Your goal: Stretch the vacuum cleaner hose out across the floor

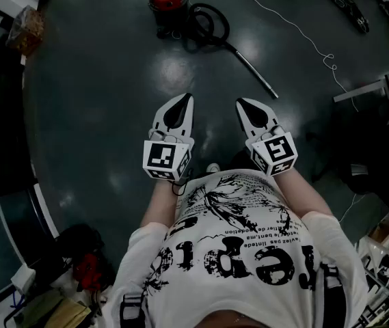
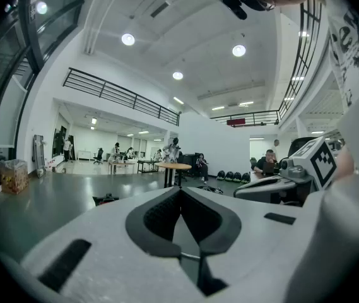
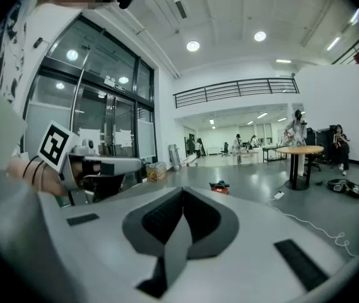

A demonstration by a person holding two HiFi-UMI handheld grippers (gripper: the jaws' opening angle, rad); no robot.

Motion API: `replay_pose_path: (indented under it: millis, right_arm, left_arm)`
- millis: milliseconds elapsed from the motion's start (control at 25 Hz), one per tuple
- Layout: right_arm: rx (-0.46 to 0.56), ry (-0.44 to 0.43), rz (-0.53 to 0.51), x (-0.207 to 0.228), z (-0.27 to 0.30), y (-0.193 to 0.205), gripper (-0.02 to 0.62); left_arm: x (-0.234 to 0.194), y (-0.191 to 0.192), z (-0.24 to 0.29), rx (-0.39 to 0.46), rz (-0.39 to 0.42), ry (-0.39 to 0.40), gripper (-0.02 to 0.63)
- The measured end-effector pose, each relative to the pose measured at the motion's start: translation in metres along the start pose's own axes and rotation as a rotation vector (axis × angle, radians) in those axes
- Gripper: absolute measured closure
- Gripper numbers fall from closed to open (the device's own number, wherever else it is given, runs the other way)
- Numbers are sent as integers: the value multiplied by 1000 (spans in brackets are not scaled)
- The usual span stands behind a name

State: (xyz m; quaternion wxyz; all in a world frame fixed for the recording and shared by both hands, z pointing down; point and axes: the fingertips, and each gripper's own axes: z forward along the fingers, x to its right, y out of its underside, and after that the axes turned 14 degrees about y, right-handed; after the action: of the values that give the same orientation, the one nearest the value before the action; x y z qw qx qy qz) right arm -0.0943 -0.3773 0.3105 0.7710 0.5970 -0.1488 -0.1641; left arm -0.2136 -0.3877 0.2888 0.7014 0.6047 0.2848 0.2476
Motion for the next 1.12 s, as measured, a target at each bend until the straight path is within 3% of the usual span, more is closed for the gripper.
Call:
replay_pose_path:
  millis: [240,440,800,1120]
  right_arm:
    - [-14,-11,4,15,35,8,591]
    - [-13,-25,25,53,101,9,591]
    - [-46,-34,-7,187,274,-22,591]
    - [-166,1,28,253,399,-7,591]
  left_arm:
    - [-28,22,23,-25,-37,-12,600]
    - [-76,34,68,-56,-48,-50,600]
    - [-192,25,234,-98,-68,-47,600]
    - [-280,52,339,-173,-152,11,601]
